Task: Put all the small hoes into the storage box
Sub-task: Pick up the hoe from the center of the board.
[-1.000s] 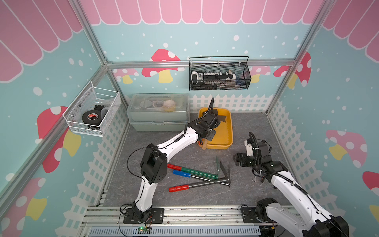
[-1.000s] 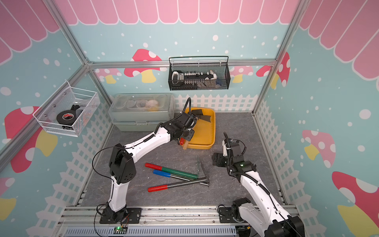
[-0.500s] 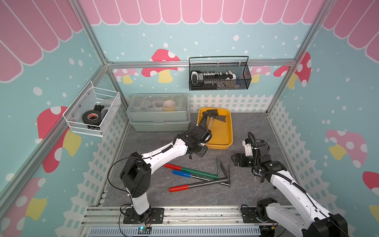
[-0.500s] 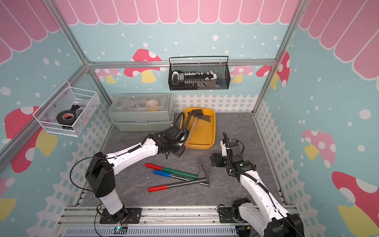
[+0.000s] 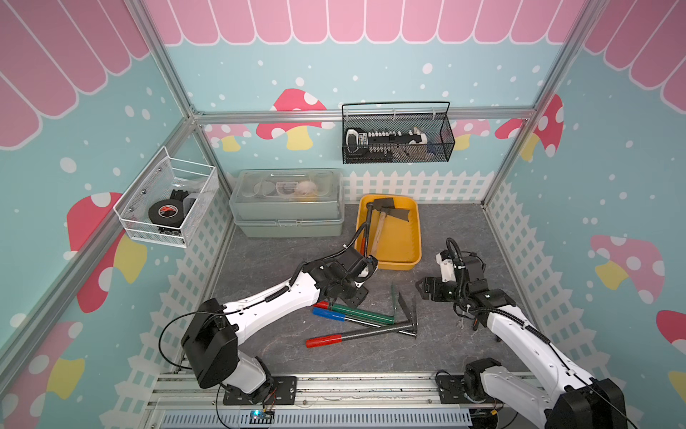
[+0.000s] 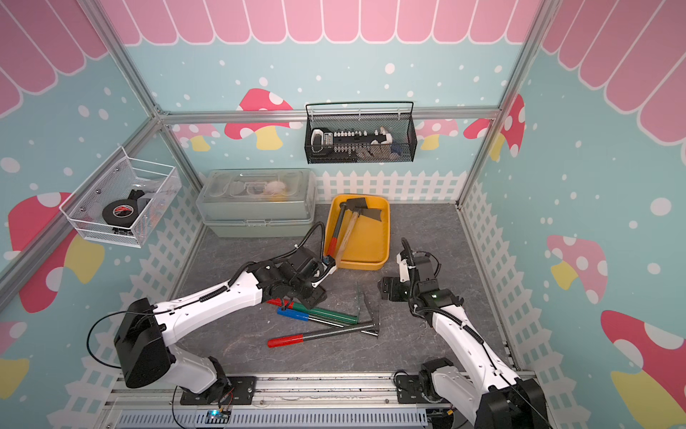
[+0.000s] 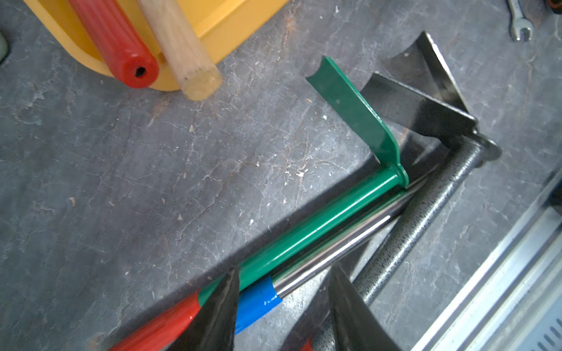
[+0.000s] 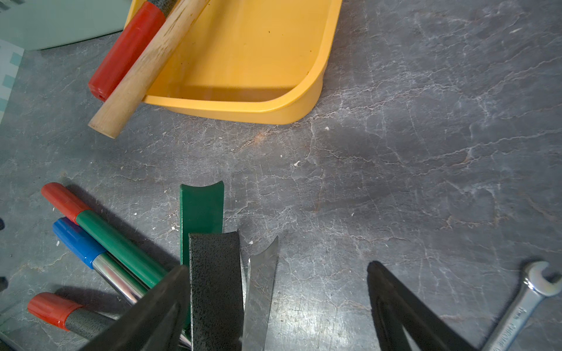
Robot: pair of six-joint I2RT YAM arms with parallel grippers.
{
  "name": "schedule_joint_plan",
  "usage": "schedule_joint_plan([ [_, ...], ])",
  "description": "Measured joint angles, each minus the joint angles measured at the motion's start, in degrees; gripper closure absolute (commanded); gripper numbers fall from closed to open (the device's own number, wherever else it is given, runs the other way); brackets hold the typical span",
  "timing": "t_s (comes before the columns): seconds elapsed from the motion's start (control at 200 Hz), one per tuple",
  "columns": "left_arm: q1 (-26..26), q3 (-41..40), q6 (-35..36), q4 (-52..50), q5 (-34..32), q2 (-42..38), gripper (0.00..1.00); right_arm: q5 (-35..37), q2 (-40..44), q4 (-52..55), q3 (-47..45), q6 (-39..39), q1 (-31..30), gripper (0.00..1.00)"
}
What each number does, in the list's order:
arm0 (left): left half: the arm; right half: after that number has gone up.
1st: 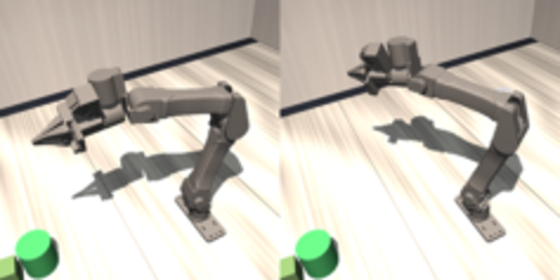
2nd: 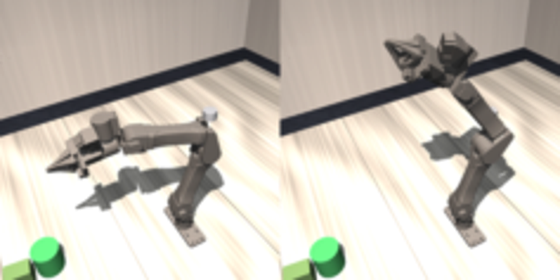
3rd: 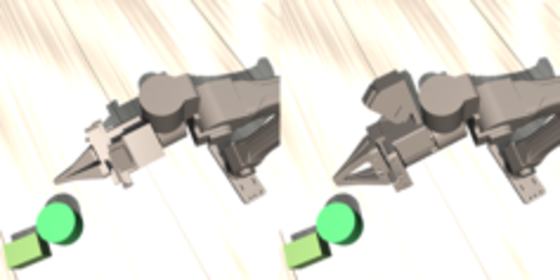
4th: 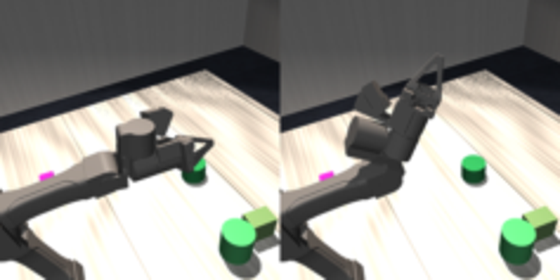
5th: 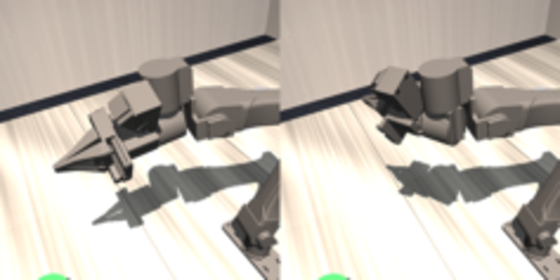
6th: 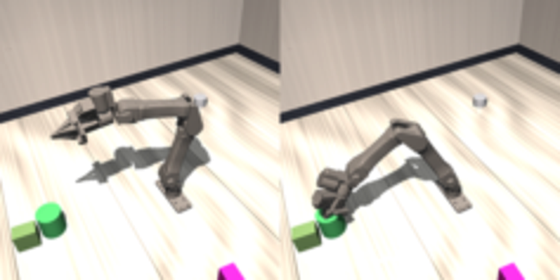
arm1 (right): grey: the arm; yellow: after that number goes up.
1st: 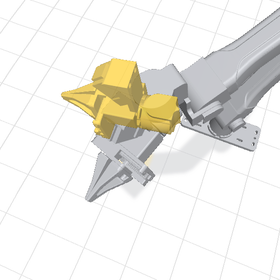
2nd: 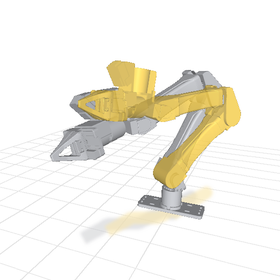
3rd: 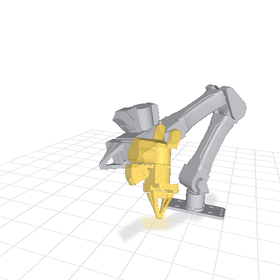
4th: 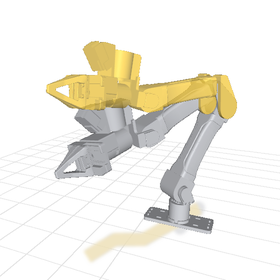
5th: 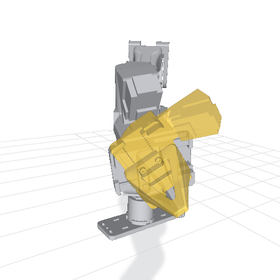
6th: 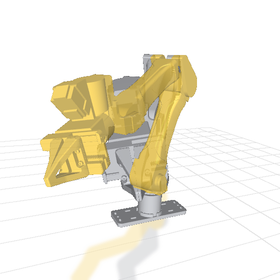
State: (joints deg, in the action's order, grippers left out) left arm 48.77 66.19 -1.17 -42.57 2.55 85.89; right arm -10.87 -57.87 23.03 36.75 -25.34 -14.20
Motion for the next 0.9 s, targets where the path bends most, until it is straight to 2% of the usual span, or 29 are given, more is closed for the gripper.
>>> schedule_joint_plan([
  [0.475, 7.85, -6.23, -2.54, -1.97, 1.6, -1.81, 0.5, -0.74, -0.13, 0.0, 0.0, 0.0, 0.0, 0.1],
  [0.67, 11.34, -6.71, -4.04, -1.62, 1.11, 2.38, 0.51, -0.72, -0.15, 0.24, 0.17, 0.07, 0.0, 0.1],
  [0.901, 11.76, -7.06, -4.61, -1.27, 1.11, 6.67, 0.51, -0.72, -0.13, 0.98, 0.52, 0.24, 0.0, 0.1],
])
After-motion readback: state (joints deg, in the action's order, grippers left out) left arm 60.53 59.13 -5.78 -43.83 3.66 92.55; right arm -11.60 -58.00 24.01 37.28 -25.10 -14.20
